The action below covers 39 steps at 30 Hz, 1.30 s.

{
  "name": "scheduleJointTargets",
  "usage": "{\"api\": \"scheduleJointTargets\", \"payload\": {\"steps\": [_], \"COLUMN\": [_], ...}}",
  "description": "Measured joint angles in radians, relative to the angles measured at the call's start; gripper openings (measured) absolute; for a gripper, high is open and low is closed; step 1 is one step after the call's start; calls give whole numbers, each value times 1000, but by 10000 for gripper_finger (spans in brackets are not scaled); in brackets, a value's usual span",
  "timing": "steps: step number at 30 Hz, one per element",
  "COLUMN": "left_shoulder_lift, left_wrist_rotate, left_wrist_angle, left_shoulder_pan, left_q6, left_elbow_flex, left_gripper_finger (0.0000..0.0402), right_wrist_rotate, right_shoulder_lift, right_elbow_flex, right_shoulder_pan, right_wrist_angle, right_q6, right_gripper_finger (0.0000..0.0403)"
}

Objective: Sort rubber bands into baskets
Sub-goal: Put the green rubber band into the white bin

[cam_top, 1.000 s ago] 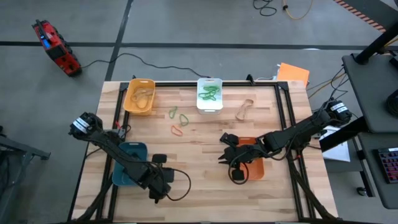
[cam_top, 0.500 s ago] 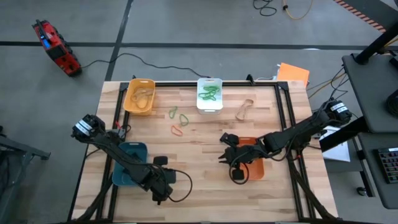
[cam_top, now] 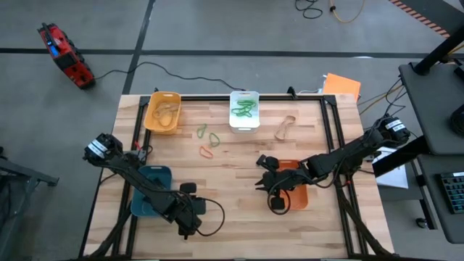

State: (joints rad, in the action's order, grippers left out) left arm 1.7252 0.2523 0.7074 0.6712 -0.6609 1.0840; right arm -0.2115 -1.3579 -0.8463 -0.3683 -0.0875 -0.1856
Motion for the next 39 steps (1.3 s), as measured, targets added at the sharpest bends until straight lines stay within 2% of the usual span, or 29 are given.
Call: {"api": "scheduleJointTargets", "payload": {"steps": [14,23,39], "left_shoulder_lift": [19,19,19], "left_wrist_rotate": [-2,-54,-55], "left_wrist_angle": [-31,-10,2], "left_shoulder_pan": [0,0,0], "left_q6": [-10,-50,-97], "left_elbow_flex": [0,0,-15], "left_gripper_finger": [125,125,125], "right_wrist_rotate": [0,0,0], "right_shoulder_lift": [0,0,0], "right_elbow_flex": [0,0,0], "right_shoulder_pan": [0,0,0], "right_wrist_angle": [-3,-3,-3], "right_q6": [3,-4,-24], "right_gripper_finger": [58,58,58]}}
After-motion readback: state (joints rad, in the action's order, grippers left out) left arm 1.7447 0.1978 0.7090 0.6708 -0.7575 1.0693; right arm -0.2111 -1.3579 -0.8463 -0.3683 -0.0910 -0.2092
